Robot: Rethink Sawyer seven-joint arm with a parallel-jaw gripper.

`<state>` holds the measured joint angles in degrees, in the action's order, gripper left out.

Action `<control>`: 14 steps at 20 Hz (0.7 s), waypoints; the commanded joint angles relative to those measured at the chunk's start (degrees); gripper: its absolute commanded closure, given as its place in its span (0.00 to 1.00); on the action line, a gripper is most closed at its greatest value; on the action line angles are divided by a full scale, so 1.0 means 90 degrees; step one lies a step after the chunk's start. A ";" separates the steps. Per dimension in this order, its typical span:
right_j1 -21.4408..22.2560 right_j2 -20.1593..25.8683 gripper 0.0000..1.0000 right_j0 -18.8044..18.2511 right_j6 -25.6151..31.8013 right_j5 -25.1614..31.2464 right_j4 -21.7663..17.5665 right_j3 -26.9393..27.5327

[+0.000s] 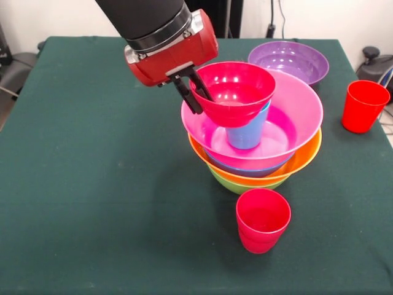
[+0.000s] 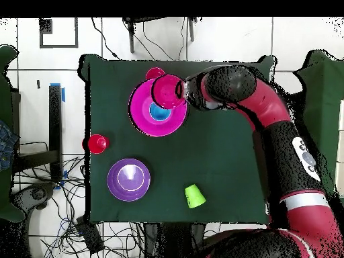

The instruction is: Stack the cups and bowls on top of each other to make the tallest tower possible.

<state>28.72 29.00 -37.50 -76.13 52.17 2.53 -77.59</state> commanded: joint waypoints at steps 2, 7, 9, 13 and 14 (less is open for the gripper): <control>0.0000 0.0032 1.00 0.0193 -0.0932 0.0560 0.0334 -0.0457; 0.0015 0.0067 1.00 0.0250 -0.0862 0.0407 0.0431 -0.0547; 0.0014 -0.0017 1.00 0.0297 -0.0949 0.0471 0.0450 -0.0539; 0.0010 -0.0136 1.00 0.0331 -0.0952 0.0567 0.0406 -0.0573; -0.0017 -0.0169 1.00 0.0355 -0.0952 0.0579 0.0372 -0.0560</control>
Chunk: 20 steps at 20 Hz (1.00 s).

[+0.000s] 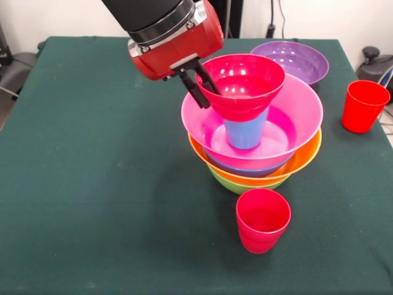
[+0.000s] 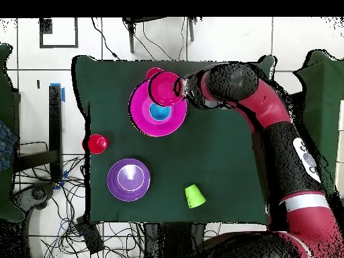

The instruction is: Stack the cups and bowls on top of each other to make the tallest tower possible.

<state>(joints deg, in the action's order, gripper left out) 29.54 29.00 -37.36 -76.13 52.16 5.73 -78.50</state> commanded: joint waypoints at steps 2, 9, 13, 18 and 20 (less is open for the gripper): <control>-0.0142 -0.0266 1.00 0.0384 -0.1043 0.0607 -0.0020 -0.0449; -0.0140 -0.0459 1.00 0.0479 -0.1121 0.0720 -0.0092 -0.0552; -0.0102 -0.0646 1.00 0.0536 -0.1295 0.0774 -0.0082 -0.0636; -0.0058 -0.0734 1.00 0.0540 -0.1192 0.0897 -0.0163 -0.0713; -0.0047 -0.0783 1.00 0.0539 -0.1213 0.0906 -0.0174 -0.0739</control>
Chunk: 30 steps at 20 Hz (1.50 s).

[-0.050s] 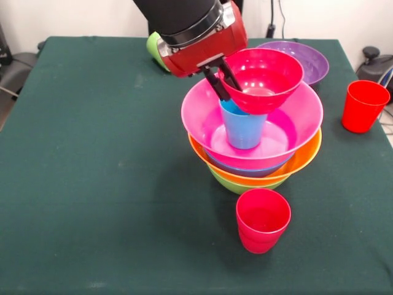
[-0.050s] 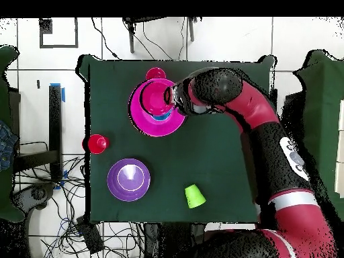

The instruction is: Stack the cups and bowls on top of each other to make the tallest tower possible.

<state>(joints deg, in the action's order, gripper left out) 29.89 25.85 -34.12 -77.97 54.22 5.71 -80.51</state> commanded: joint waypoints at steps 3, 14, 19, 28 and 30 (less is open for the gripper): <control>-0.0152 -0.0474 1.00 0.0198 -0.0915 0.0732 -0.0263 -0.0433; -0.0281 -0.0658 1.00 0.0337 -0.0962 0.0555 -0.0365 -0.0320; -0.0358 -0.0586 1.00 0.0352 -0.0864 0.0271 -0.0290 -0.0241; -0.0394 -0.0391 1.00 0.0282 -0.0689 -0.0089 -0.0200 -0.0403; -0.0423 -0.0358 1.00 0.0277 -0.0650 -0.0143 -0.0197 -0.0381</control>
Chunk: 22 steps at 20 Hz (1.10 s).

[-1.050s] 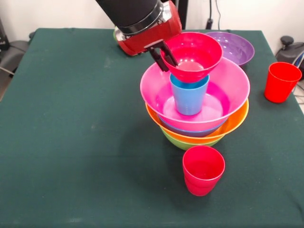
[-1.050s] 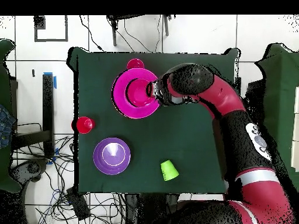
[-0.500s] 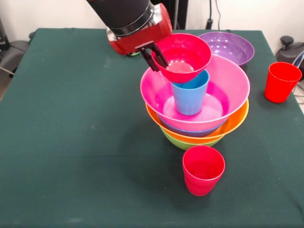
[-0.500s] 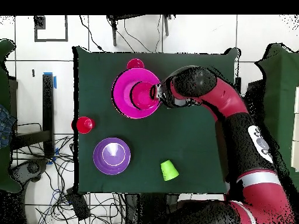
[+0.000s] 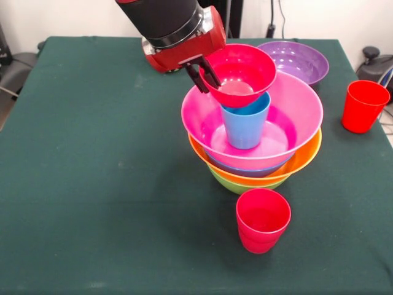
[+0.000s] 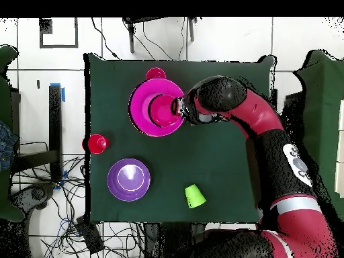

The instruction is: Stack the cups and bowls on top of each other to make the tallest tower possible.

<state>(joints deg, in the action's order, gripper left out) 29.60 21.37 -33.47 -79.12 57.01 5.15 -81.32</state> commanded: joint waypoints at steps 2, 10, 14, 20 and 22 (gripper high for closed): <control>-0.0421 0.0155 1.00 0.0223 -0.0509 -0.0463 -0.0138 -0.0245; -0.0565 0.0194 1.00 0.0217 -0.0474 -0.0725 -0.0148 -0.0142; -0.0595 0.0275 1.00 0.0181 -0.0429 -0.0965 -0.0113 -0.0192; -0.0598 0.0318 1.00 0.0165 -0.0375 -0.1088 -0.0105 -0.0200; -0.0587 0.0342 1.00 0.0156 -0.0349 -0.1108 -0.0105 -0.0215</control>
<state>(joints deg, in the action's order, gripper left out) 28.36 21.89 -33.47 -79.12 52.67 5.49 -81.31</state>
